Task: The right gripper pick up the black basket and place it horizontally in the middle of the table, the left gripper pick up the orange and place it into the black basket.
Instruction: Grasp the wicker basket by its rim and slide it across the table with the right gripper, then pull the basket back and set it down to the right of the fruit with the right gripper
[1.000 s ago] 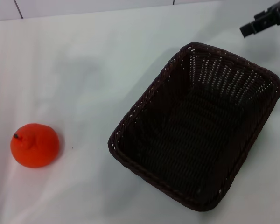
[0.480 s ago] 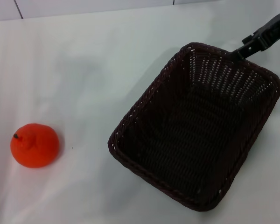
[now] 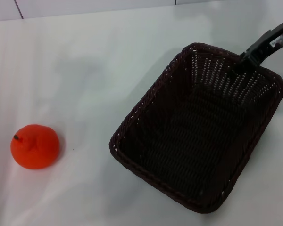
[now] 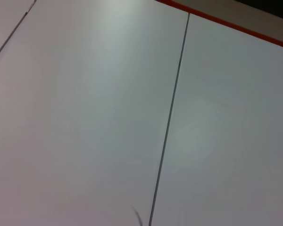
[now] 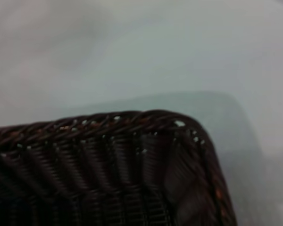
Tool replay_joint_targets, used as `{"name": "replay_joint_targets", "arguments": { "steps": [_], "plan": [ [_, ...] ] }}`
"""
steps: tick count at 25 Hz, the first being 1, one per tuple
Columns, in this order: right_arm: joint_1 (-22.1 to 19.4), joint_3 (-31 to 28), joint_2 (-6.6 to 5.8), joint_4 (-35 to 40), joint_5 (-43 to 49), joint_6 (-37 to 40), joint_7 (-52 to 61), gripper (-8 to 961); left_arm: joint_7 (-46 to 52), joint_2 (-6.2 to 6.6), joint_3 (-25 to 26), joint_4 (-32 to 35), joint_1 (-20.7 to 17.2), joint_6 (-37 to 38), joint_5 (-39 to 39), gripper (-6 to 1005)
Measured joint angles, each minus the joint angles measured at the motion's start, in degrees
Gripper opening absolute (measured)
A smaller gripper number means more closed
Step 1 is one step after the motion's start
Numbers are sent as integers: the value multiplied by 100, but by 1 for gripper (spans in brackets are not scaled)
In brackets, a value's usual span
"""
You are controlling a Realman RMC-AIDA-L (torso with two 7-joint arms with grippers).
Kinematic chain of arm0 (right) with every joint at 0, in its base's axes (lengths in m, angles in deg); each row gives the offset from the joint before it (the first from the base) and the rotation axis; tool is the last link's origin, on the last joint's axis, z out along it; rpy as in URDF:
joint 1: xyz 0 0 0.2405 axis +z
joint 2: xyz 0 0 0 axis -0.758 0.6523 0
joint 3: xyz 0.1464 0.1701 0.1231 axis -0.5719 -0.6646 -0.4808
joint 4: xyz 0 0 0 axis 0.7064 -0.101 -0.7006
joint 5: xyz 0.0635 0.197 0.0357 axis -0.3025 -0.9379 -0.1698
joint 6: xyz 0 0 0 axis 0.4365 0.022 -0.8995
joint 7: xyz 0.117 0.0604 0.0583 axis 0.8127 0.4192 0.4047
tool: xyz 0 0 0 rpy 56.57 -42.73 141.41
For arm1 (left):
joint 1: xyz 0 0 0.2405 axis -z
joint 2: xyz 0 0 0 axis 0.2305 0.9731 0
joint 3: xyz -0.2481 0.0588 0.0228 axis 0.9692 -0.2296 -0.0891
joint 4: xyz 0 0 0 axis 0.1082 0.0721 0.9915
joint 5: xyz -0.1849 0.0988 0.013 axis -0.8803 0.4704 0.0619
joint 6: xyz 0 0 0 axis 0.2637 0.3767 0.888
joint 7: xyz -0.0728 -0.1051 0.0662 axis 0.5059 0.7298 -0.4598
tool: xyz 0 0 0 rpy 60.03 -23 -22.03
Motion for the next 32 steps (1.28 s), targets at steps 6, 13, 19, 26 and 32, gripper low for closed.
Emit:
{"name": "replay_joint_targets", "arguments": {
  "steps": [6,13,19,26,32],
  "plan": [
    [-17,-40,10,-57,-29,-9,-147,567,0,-7,12,-1,5,18,0,905],
    [-61,-135,-37,-81,-38,-78,-134,345,0,-7,20,3,19,53,1,904],
    [-47,-472,-96,-137,-60,-389,-145,224,0,-7,20,4,31,58,1,903],
    [-252,-1694,-306,-395,-624,-677,-161,204,0,8,41,-17,38,61,1,902],
    [-472,-2473,-729,-1708,-1146,-262,-147,198,0,20,46,-84,85,163,1,901]
  ]
}}
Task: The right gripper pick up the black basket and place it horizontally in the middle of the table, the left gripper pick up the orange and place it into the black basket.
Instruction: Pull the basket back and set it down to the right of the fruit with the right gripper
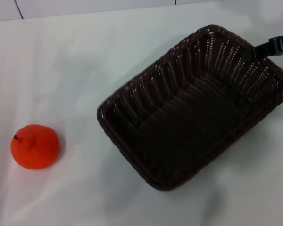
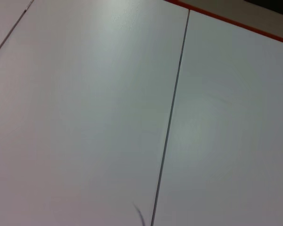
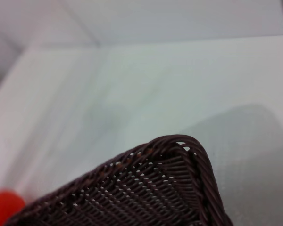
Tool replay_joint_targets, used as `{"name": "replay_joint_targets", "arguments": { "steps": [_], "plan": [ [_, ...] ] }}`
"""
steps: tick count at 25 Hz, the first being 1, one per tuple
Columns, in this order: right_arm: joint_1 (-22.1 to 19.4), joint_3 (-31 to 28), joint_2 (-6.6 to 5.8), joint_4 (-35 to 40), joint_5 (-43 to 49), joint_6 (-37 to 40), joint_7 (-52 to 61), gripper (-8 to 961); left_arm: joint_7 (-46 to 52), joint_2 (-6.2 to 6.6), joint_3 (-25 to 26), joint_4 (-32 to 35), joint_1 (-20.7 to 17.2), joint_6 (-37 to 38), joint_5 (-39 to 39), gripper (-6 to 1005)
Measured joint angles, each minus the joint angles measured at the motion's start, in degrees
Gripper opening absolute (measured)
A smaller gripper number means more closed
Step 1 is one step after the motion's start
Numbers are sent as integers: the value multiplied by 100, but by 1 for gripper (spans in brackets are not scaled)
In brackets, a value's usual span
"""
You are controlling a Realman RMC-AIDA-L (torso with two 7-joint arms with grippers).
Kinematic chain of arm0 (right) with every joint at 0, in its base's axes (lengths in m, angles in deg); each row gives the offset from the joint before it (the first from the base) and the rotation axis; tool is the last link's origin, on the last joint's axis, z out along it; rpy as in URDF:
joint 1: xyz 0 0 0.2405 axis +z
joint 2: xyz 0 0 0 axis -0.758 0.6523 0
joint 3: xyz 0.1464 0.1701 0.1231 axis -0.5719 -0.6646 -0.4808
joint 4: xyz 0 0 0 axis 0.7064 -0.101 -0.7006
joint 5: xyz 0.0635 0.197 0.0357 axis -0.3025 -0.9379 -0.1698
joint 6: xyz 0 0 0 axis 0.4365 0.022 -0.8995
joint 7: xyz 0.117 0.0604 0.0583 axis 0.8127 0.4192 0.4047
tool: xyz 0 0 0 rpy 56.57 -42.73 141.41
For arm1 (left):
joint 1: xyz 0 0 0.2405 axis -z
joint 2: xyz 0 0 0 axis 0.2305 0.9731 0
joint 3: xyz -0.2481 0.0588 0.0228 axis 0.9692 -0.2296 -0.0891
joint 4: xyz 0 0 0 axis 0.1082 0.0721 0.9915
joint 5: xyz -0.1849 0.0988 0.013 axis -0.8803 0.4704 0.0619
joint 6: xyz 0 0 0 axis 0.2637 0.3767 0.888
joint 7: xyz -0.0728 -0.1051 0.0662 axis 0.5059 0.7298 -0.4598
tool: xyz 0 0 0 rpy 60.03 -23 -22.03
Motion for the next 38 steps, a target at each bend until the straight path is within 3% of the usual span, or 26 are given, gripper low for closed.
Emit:
{"name": "replay_joint_targets", "arguments": {
  "steps": [4,10,16,27,38],
  "plan": [
    [-220,-228,-47,-469,-555,175,-42,197,0,0,1,-10,53,114,0,901],
    [-486,-384,-12,-989,-1291,441,-12,198,0,0,1,-74,114,352,0,900],
    [-686,-531,186,-1272,-1770,715,16,199,0,0,0,-134,142,426,0,898],
    [-782,-870,550,-1567,-1839,1153,144,213,0,0,14,-155,204,522,0,894],
    [-791,-1002,761,-1592,-1851,1252,230,259,0,0,73,-154,224,748,0,891]
  ]
}}
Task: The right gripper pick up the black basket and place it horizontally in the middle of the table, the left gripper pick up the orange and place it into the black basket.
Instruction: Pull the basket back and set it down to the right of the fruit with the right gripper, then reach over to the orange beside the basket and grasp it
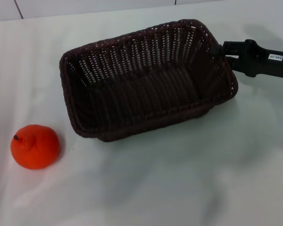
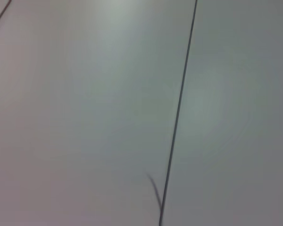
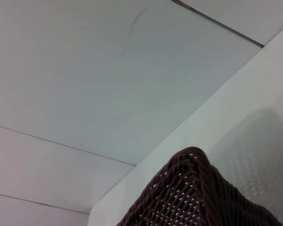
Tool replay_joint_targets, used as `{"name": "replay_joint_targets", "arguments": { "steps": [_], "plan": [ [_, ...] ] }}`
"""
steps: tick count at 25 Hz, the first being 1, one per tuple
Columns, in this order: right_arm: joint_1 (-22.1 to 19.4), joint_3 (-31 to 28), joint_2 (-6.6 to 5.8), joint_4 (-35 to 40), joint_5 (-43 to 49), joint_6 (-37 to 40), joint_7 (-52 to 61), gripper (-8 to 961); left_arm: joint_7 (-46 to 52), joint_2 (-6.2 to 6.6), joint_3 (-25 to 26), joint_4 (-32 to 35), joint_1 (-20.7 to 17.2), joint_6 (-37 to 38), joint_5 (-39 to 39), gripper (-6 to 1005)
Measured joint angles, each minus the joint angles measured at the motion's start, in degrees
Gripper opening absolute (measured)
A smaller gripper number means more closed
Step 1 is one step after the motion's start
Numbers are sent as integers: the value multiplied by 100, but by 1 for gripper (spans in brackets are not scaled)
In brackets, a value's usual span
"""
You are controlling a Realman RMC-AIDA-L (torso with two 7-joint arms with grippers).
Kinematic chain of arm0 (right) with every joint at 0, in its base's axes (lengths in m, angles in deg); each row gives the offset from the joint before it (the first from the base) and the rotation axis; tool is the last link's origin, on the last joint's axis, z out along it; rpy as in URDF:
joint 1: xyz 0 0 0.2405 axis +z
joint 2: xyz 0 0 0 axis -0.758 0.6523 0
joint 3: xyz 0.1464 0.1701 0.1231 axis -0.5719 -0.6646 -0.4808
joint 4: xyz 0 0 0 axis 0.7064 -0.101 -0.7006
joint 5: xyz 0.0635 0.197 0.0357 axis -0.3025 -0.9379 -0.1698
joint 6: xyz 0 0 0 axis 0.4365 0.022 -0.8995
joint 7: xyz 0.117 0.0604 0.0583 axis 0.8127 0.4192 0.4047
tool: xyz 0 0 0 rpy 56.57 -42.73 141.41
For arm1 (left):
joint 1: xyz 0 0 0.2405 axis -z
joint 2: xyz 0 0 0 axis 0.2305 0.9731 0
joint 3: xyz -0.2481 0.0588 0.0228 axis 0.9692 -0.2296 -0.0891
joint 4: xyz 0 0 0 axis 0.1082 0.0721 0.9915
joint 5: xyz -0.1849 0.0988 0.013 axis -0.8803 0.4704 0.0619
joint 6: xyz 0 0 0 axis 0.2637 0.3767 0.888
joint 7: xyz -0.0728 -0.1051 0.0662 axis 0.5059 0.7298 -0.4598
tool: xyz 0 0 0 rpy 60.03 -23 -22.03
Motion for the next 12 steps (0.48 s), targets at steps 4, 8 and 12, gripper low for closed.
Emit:
{"name": "replay_joint_targets", "arguments": {
  "steps": [4,8,12],
  "plan": [
    [4,13,-32,36,-4,-43,70,367,0,0,2,0,9,90,0,889],
    [1,-30,-120,155,-26,-69,121,497,23,0,-29,0,-65,101,15,888],
    [-9,-143,-284,290,-172,0,122,695,405,25,-312,-183,-352,102,59,886]
  ]
}}
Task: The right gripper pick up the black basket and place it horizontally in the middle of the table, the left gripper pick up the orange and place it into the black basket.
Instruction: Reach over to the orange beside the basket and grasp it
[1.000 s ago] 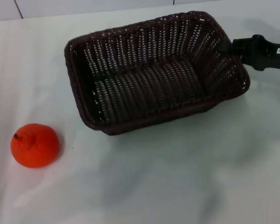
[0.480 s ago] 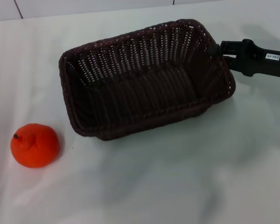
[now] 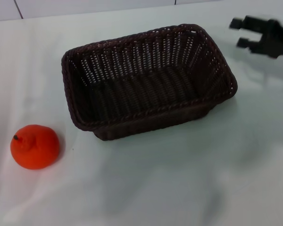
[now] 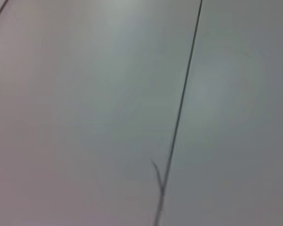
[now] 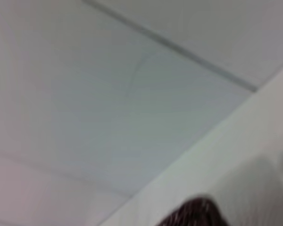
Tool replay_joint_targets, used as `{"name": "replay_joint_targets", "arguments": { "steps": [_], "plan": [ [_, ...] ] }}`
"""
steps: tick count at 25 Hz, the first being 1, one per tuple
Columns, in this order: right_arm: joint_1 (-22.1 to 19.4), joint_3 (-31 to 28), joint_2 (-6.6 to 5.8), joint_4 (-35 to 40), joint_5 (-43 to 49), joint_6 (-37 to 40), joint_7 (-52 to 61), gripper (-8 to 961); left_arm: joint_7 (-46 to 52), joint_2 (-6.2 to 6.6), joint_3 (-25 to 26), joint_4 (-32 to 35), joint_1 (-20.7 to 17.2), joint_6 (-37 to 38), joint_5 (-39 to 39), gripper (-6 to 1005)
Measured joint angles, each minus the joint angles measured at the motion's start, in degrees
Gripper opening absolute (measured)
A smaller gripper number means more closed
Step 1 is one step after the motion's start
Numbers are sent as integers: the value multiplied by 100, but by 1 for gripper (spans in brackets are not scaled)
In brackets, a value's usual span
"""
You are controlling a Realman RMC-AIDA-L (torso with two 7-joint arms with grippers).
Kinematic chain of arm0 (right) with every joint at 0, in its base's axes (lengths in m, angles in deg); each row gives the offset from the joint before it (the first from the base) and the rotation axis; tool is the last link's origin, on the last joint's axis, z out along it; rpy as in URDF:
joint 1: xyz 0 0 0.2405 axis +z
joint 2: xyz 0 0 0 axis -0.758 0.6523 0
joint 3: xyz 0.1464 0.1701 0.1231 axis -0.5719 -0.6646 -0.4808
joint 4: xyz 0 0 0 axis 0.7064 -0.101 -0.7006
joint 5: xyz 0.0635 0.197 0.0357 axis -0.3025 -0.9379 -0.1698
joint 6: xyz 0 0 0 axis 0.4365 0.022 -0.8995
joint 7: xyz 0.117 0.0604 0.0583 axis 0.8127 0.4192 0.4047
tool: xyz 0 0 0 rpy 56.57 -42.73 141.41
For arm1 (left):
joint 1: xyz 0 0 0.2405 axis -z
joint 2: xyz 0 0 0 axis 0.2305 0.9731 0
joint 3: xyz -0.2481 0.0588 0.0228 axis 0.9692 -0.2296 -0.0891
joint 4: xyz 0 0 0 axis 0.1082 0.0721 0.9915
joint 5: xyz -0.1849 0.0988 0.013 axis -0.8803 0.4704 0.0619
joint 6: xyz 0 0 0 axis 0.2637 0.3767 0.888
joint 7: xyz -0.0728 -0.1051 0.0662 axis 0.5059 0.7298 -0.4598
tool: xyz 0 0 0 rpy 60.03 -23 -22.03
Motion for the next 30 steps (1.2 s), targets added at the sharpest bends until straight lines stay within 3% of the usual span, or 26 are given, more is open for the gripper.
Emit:
{"name": "replay_joint_targets", "arguments": {
  "steps": [3,6,10,12,14,19,22,30],
  "plan": [
    [-13,-83,-49,117,-352,233,-85,821,541,23,-580,-485,-360,-3,6,885],
    [-45,-152,14,191,-979,695,-516,909,872,149,-1162,-905,-711,21,112,884],
    [61,-127,110,168,-1423,1182,-1046,927,1310,632,-2038,-953,-881,178,648,883],
    [169,-125,180,168,-1522,1408,-1248,931,1423,788,-2285,-863,-883,328,914,882],
    [270,-124,221,168,-1565,1618,-1344,931,1514,860,-2387,-804,-915,545,1122,882],
    [418,-133,213,202,-1665,1751,-1370,930,1663,916,-2420,-803,-1110,803,1438,880],
    [454,-123,200,203,-1805,1799,-1393,930,1710,932,-2424,-807,-1157,890,1687,784],
    [568,-96,247,168,-1871,1907,-1441,930,1811,931,-2485,-826,-1128,1173,2074,783]
  ]
}}
